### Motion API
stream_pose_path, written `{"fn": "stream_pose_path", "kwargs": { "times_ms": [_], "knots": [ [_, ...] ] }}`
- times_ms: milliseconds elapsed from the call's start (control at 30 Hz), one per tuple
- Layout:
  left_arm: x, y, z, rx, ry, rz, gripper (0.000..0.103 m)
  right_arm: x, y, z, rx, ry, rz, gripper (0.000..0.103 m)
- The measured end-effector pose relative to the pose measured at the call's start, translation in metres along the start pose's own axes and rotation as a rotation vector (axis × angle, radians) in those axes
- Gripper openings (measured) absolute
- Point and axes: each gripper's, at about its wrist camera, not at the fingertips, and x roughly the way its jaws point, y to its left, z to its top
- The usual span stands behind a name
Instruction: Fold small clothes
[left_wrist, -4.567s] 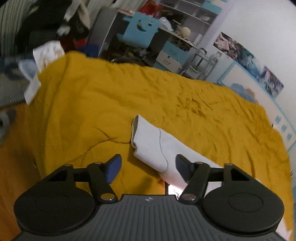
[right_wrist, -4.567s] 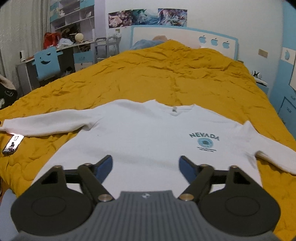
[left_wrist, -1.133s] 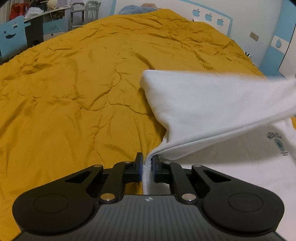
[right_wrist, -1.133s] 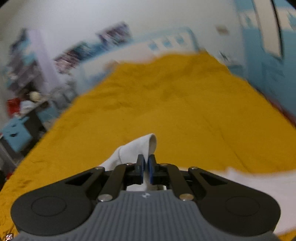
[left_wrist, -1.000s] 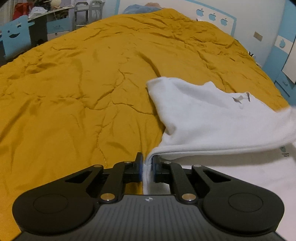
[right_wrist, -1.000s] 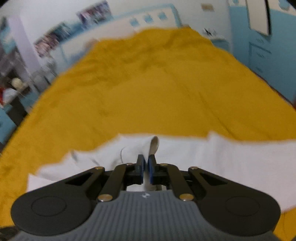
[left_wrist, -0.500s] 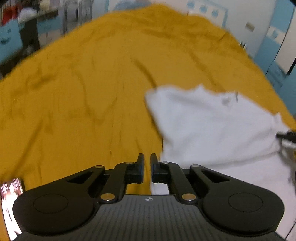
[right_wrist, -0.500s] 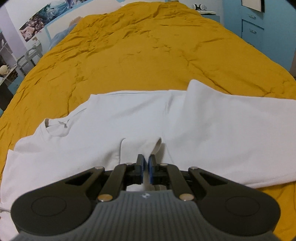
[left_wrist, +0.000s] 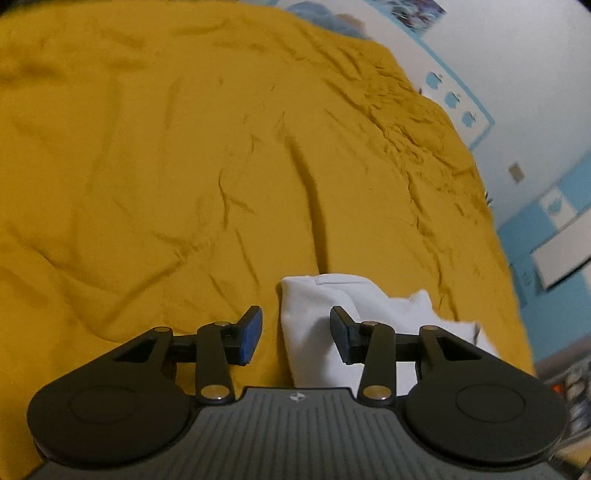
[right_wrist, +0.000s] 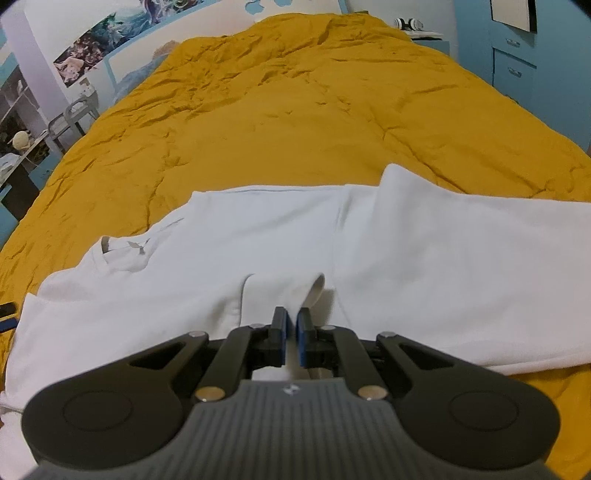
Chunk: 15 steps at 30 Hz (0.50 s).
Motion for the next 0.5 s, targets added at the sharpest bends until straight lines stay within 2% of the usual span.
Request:
{"fn": "stream_pose_path", "kwargs": {
  "times_ms": [67,100,133,233,300,333,400,500],
  "knots": [
    [0.007,0.008,0.001,-0.031,0.000,-0.044,0.029,-0.001,-0.002,-0.001,-0.004,-0.009,0.011,0.000],
    [0.008,0.009,0.000,-0.031,-0.006,-0.062,0.009,-0.001,-0.002,-0.002,-0.007,-0.014,0.015,0.000],
    [0.007,0.008,0.000,-0.024,-0.022,-0.070,0.003,-0.001,-0.003,-0.004,-0.009,-0.017,0.018,0.000],
    [-0.014,-0.010,0.003,0.086,-0.116,-0.065,0.003,-0.004,-0.004,-0.007,-0.004,-0.035,0.024,0.000],
    [-0.034,-0.031,0.003,0.206,-0.167,-0.065,0.003,-0.018,-0.004,-0.007,0.001,-0.103,0.057,0.000],
    [-0.040,-0.042,0.001,0.292,-0.186,-0.033,0.003,-0.027,-0.003,-0.006,-0.007,-0.146,0.075,0.000],
    [-0.033,-0.055,-0.004,0.440,-0.177,0.065,0.003,-0.031,-0.002,-0.004,-0.016,-0.156,0.026,0.000],
    [-0.009,-0.051,-0.010,0.478,-0.124,0.141,0.003,-0.011,-0.007,-0.004,0.004,-0.108,0.002,0.000]
  ]
}}
